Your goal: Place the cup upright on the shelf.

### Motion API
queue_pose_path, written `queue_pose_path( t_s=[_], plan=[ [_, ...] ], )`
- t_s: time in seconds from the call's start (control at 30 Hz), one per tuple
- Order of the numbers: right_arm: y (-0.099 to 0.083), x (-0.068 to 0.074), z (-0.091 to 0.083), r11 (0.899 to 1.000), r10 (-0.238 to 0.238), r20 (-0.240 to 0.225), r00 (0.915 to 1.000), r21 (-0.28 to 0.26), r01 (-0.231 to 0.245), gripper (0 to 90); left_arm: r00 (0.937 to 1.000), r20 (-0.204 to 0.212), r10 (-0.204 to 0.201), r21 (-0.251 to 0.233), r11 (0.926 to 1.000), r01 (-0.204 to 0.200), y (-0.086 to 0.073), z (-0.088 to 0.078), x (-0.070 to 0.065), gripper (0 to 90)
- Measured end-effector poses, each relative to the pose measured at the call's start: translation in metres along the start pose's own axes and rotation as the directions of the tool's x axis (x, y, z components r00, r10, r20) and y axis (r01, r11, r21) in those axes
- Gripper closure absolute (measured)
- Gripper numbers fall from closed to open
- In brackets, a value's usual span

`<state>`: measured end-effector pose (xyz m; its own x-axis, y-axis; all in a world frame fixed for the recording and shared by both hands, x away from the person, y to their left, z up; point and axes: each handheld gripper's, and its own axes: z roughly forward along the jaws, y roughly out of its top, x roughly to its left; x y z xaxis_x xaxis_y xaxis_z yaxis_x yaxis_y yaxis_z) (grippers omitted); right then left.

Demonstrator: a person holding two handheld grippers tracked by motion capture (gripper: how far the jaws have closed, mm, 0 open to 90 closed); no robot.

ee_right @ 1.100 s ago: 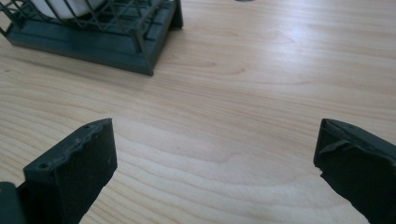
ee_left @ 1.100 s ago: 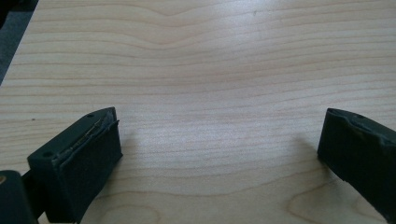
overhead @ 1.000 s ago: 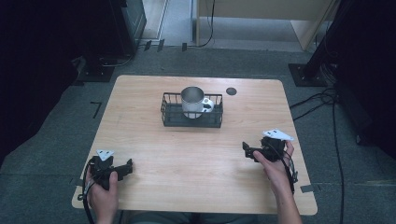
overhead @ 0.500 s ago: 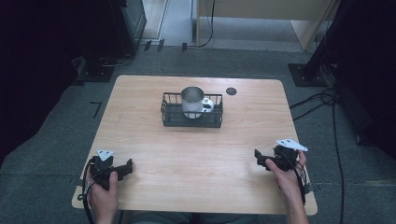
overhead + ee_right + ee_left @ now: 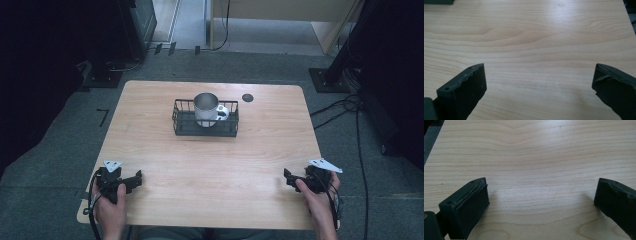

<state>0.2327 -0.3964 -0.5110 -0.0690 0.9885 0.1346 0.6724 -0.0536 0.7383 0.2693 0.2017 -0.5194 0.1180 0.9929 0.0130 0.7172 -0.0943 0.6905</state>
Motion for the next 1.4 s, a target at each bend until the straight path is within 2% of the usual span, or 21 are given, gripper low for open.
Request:
queue_pose_path(
  t_s=[0.27, 0.73, 0.8, 1.0, 1.4],
  plan=[
    [-0.012, -0.014, -0.007, 1.0, 0.02, 0.033, 0.9993, 0.012, -0.02, 0.0, 1.0, 0.0, 0.0, 0.0, 1.0, 0.0, 0.0, 0.0, 0.0, 0.0],
    [-0.03, -0.029, -0.015, 0.999, 0.038, 0.065, 0.9971, 0.022, -0.04, 0.0, 1.0, 0.0, 0.0, 0.0, 1.0, 0.0, 0.0, 0.0, 0.0, 0.0],
    [-0.031, -0.029, -0.016, 0.999, 0.033, 0.075, 0.9967, 0.022, -0.034, 0.0, 1.0, 0.0, 0.0, 0.0, 1.0, 0.0, 0.0, 0.0, 0.0, 0.0],
    [-0.034, -0.023, -0.014, 0.998, -0.044, 0.112, 0.9928, 0.043, 0.039, 0.0, 1.0, 0.0, 0.0, 0.0, 1.0, 0.0, 0.0, 0.0, 0.0, 0.0],
    [-0.033, -0.02, -0.012, 0.999, -0.032, 0.124, 0.9918, 0.04, 0.027, 0.0, 1.0, 0.0, 0.0, 0.0, 1.0, 0.0, 0.0, 0.0, 0.0, 0.0]
  ],
)
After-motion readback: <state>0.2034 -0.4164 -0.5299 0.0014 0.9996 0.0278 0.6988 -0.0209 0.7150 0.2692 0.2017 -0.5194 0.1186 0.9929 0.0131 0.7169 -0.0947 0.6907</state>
